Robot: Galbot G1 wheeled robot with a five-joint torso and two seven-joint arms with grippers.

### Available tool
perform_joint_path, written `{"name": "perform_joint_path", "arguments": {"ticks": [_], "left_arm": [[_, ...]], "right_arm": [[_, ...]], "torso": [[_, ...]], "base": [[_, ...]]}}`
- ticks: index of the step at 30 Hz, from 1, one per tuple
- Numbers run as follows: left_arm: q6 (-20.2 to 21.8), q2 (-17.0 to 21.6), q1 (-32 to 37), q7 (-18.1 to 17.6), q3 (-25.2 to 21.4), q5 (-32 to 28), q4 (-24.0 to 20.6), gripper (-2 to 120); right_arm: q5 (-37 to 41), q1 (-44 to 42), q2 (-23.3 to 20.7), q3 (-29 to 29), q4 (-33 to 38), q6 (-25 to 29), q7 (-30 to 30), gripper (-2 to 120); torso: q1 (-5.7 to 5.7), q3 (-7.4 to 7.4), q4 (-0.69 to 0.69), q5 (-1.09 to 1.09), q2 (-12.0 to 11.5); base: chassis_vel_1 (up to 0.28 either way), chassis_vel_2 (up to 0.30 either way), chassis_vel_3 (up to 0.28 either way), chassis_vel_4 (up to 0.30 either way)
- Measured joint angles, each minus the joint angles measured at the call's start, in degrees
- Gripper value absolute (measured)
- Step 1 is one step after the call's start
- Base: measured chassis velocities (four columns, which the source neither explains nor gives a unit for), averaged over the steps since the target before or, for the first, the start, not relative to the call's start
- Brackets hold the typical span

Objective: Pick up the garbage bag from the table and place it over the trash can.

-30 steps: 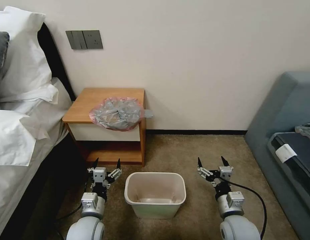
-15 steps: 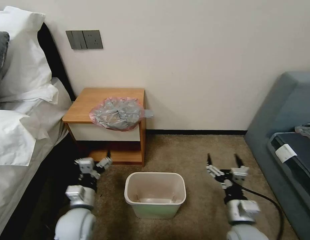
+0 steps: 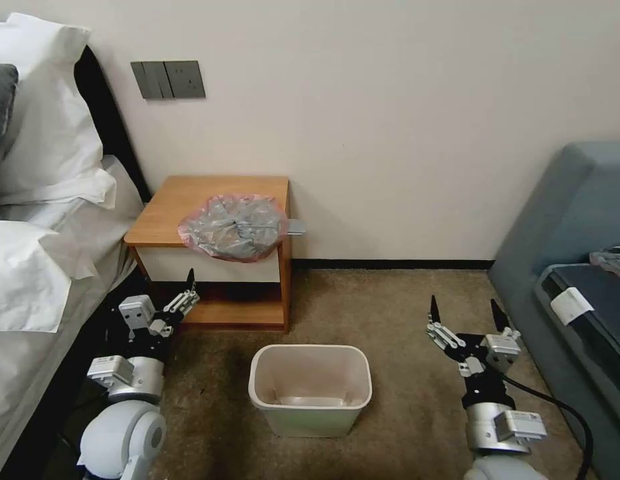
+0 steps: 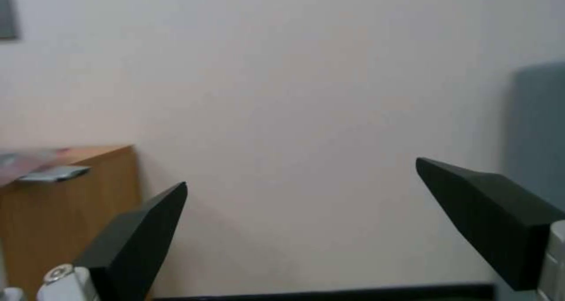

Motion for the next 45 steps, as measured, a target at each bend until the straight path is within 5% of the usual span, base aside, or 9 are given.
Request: {"name": "perform_joint_path", "arguments": {"ticks": [8, 11, 12, 15, 22, 38, 45], "left_arm": [[-1.7, -2.0, 1.0, -0.6, 0.2, 3.9, 1.6, 100], [-1.8, -2.3, 1.1, -0.6, -0.4, 4.5, 2.0, 100], [-1.8, -2.3, 1.1, -0.6, -0.4, 4.5, 2.0, 100], [-1.7, -4.1, 0.4, -0.2, -0.2, 5.2, 3.4, 100], [-1.7, -6.2, -1.1, 0.3, 0.2, 6.1, 6.2, 100], [-1.7, -4.9, -4.0, 0.4, 0.0, 4.9, 9.8, 100], [-1.6, -5.1, -4.3, 0.1, 0.0, 4.8, 9.9, 100]], "right_arm": [[-8.1, 14.8, -7.6, -8.3, -13.7, 3.0, -2.3, 100], [-17.0, 23.2, -10.6, -12.0, -20.6, 5.5, -2.8, 100], [-17.0, 23.2, -10.6, -12.0, -20.6, 5.5, -2.8, 100], [-34.6, 34.2, -12.0, -16.0, -31.1, 12.4, -2.8, 100], [-43.6, 47.1, -11.5, -23.0, -41.9, 15.7, -2.8, 100], [-48.6, 61.5, -7.2, -32.9, -57.5, 17.6, 1.2, 99], [-47.9, 63.6, -7.1, -35.6, -59.3, 17.0, 1.8, 74]], "torso": [[0.0, 0.01, 0.01, 0.0, 0.0], [0.0, 0.01, 0.02, 0.01, 0.0], [0.0, 0.01, 0.02, 0.01, 0.0], [0.0, 0.01, 0.0, 0.0, 0.0], [0.0, 0.01, 0.01, -0.01, 0.0], [0.01, 0.0, 0.0, -0.01, 0.0], [0.01, 0.0, 0.0, -0.01, 0.0]], "base": [[0.0, 0.0, 0.0, 0.0], [0.0, 0.0, 0.0, 0.0], [0.0, 0.0, 0.0, 0.0], [0.0, 0.0, 0.0, 0.0], [0.0, 0.0, 0.0, 0.0], [0.0, 0.0, 0.0, 0.0], [0.0, 0.0, 0.0, 0.0]]}}
